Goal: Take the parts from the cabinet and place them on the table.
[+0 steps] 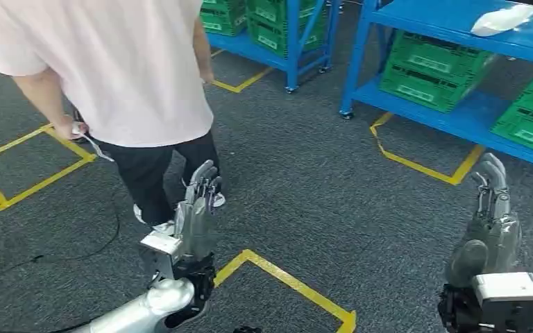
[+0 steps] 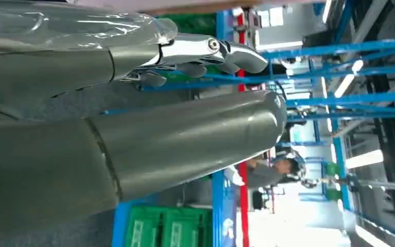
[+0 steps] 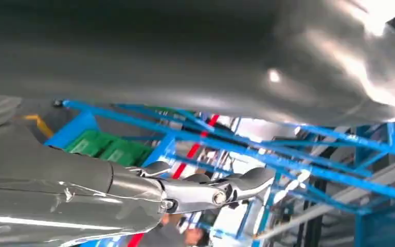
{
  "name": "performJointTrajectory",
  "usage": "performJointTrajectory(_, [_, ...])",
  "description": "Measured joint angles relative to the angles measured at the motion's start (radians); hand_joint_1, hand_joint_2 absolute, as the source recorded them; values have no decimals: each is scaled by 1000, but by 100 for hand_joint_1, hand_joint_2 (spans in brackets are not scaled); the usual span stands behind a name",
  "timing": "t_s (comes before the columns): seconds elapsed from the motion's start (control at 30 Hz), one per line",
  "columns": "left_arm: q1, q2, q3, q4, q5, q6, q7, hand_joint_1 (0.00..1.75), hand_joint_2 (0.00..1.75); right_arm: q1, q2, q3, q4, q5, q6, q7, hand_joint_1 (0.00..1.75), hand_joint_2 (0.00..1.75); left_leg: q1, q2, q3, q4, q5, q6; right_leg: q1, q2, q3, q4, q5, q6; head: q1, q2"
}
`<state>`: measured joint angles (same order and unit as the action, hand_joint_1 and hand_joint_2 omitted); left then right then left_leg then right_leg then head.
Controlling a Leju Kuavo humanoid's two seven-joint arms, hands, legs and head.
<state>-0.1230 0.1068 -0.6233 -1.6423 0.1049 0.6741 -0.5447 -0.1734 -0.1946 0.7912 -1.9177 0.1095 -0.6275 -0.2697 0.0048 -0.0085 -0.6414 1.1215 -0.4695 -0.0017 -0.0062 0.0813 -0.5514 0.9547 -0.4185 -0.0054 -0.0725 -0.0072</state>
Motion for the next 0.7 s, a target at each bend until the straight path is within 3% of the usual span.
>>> performJointTrajectory(0.03, [-1,0,0,-3,0,0,0,0,0,0,0,0,0,0,-1,0,0,0,-2,-29,44,-98,46,9,0,13,1,0,0,0,0,0])
performJointTrajectory(0.07, [-2,1,0,-6,0,2,0,0,0,0,0,0,0,0,-2,0,0,0,-3,-83,69,-159,53,18,0,22,-2,1,0,3,1,0])
performJointTrajectory(0.1, [-3,1,0,-7,-2,5,1,0,0,0,0,0,0,0,-2,0,0,0,2,-71,75,-173,54,11,2,36,-6,4,0,5,4,0])
performJointTrajectory(0.13, [-3,2,0,-8,-2,7,5,0,0,0,0,0,0,1,-1,0,0,0,-5,-61,76,-171,54,9,-3,43,-10,3,2,11,3,0])
performJointTrajectory(0.2, [-4,2,0,-9,-3,10,9,0,0,2,0,0,0,0,2,-1,0,0,-5,-41,80,-176,54,16,-7,65,-13,-3,4,24,2,0])
performJointTrajectory(0.23, [-4,1,0,-12,-3,10,10,0,0,2,0,0,0,0,2,-2,0,0,9,-22,85,-190,59,20,-6,63,-23,5,-2,27,3,0])
performJointTrajectory(0.27, [-6,1,0,-13,-4,10,10,0,0,1,0,0,0,0,2,-4,0,0,5,-15,88,-191,60,23,3,4,-34,36,-26,31,9,0])
performJointTrajectory(0.3, [-7,0,0,-15,-4,10,10,0,0,-3,0,0,0,0,3,-5,0,0,4,-4,88,-191,58,26,2,-33,-64,101,-66,35,23,0])
performJointTrajectory(0.37, [-2,1,0,-15,-3,10,11,0,0,-1,0,0,0,-2,3,-6,0,0,0,22,88,-191,56,28,-4,-66,-141,271,-141,41,26,0])
performJointTrajectory(0.4, [0,2,0,-15,-3,10,11,0,0,0,0,2,0,-2,3,-6,0,0,0,37,88,-190,55,29,-5,-72,-168,331,-155,44,26,0])
performJointTrajectory(0.43, [1,2,0,-15,-3,10,11,0,0,0,0,1,1,-2,3,-5,0,0,0,49,89,-190,53,28,-7,-75,-166,328,-140,47,27,0])
performJointTrajectory(0.5, [0,2,0,-15,-1,10,10,0,0,0,0,1,1,-2,2,-5,0,0,1,70,95,-190,49,23,-9,-87,-92,189,-60,46,27,0])
performJointTrajectory(0.53, [-1,2,0,-15,0,10,10,0,0,0,0,1,1,-2,0,-5,0,0,1,80,101,-189,45,19,-10,-106,-33,79,-14,44,29,0])
performJointTrajectory(0.57, [-1,2,0,-15,1,9,10,0,0,-2,0,1,2,-2,0,-6,0,0,-4,90,106,-189,40,14,-2,-156,3,7,-16,42,29,0])
performJointTrajectory(0.6, [-2,2,0,-16,1,9,9,0,0,-3,0,1,1,-2,-1,-5,0,0,-10,95,103,-183,39,10,7,-154,19,-6,-16,31,32,0])
performJointTrajectory(0.7, [-4,3,0,-16,3,9,9,0,0,0,0,1,1,-2,-3,-6,0,0,-10,129,107,-185,40,0,8,-119,6,-2,-12,17,26,0])
